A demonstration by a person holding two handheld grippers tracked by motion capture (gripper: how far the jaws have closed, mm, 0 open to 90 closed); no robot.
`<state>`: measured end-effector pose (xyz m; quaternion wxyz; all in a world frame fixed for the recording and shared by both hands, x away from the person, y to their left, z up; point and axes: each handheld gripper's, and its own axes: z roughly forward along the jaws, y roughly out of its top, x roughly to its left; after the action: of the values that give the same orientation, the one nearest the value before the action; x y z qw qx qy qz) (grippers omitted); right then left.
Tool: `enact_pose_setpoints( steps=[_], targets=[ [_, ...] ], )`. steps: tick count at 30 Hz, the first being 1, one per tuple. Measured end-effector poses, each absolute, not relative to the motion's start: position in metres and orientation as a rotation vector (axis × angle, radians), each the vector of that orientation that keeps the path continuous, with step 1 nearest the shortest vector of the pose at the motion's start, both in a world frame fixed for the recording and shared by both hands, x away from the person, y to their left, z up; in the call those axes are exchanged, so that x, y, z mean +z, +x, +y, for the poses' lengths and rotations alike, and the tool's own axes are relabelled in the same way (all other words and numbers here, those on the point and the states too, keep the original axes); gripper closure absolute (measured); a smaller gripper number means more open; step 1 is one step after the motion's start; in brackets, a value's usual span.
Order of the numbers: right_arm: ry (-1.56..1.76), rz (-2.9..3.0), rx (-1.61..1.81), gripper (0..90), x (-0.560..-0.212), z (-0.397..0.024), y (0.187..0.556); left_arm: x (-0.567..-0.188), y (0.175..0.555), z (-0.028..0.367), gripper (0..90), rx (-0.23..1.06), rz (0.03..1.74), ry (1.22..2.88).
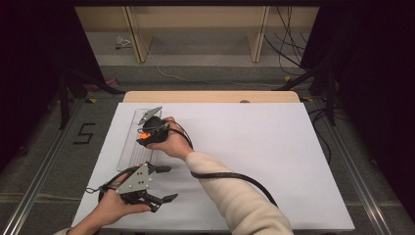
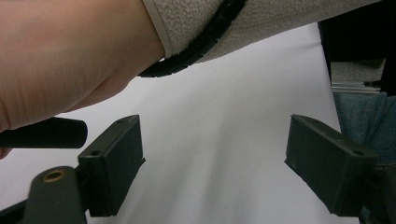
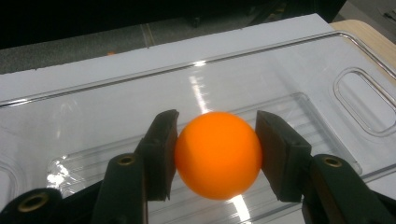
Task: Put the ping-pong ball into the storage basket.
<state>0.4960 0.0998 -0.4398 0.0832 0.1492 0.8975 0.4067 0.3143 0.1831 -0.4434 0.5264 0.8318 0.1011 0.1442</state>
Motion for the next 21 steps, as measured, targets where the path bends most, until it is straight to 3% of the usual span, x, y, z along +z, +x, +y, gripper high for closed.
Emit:
enact_pose_setpoints(
  steps=[8,14,21],
  targets=[
    [0.447,2.668,1.234,48.8,-0.437,0.099,0.495,-0.443,0.314,0.183,18.4,0.345,0.242,1.989],
    [0.473,2.637,1.289,33.6,-0.432,0.097,0.495,-0.443,0.314,0.183,18.5,0.346,0.243,1.988],
    [0.511,2.600,1.327,23.3,-0.426,0.088,0.495,-0.443,0.314,0.183,18.5,0.346,0.244,1.987]
  ],
)
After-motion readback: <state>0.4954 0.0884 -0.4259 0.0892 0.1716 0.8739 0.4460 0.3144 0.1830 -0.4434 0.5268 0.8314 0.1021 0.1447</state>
